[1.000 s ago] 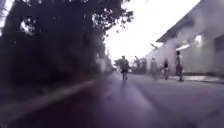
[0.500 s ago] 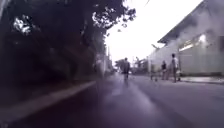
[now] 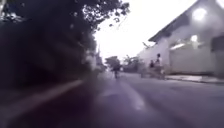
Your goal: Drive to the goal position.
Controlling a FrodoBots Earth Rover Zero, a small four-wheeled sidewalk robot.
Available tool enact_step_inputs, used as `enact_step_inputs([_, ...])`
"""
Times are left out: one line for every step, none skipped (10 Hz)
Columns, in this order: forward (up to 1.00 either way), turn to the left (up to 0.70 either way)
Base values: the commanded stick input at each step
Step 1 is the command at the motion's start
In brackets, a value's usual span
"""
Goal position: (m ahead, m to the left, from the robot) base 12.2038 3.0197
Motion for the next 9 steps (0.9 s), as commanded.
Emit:
enact_step_inputs([0.70,0.00])
enact_step_inputs([0.70,0.00])
enact_step_inputs([0.70,0.00])
enact_step_inputs([0.70,0.00])
enact_step_inputs([0.70,0.00])
enact_step_inputs([0.70,0.00])
enact_step_inputs([0.70,0.00])
enact_step_inputs([0.70,0.00])
enact_step_inputs([0.70,0.00])
